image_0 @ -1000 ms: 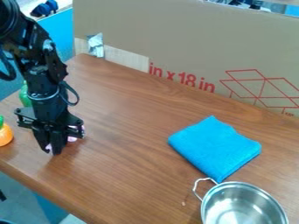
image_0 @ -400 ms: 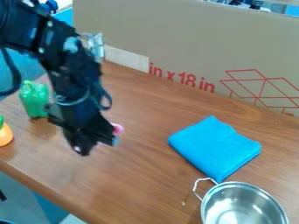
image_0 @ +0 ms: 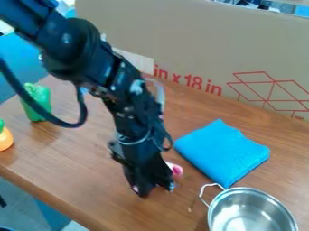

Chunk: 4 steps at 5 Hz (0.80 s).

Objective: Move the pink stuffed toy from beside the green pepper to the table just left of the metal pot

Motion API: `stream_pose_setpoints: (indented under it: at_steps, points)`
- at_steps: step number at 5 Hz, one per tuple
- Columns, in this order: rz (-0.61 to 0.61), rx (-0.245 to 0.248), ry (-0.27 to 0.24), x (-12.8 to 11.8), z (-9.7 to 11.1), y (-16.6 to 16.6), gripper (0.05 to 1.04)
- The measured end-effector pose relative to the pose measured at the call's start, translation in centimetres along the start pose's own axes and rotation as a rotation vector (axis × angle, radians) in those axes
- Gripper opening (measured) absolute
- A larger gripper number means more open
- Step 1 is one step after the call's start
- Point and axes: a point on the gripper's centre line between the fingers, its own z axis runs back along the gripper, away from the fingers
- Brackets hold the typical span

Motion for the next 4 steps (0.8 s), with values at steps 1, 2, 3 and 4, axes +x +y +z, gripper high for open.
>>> stream_pose_setpoints:
  at_steps: [1, 2, 3, 4]
  points:
    - [-0.021, -0.008, 0.01, 0.6, -0.6, -0.2, 0.113]
    - [-0.016, -0.004, 0.01, 0.7, -0.9, 0.4, 0.138]
    - [0.016, 0.006, 0.025, 0.5, -0.4, 0.9, 0.349]
    - [0.095, 0.047, -0.07, 0.5, 3.6, 1.8, 0.685]
